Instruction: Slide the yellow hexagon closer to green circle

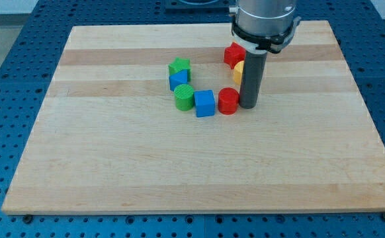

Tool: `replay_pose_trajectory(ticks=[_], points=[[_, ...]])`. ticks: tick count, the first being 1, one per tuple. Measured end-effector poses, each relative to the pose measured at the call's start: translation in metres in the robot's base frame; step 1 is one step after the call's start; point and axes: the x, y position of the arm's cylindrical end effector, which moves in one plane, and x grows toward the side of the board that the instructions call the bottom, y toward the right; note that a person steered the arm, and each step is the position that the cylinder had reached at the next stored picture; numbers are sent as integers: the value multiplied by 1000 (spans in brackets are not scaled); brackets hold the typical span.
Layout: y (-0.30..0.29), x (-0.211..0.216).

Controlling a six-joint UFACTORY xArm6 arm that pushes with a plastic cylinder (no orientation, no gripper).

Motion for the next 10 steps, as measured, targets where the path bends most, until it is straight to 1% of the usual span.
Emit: replay_pose_trajectory(ticks=[4, 5, 7, 8, 10], points=[[-2, 0], [2, -9], [35, -49], [51, -61], [51, -69]])
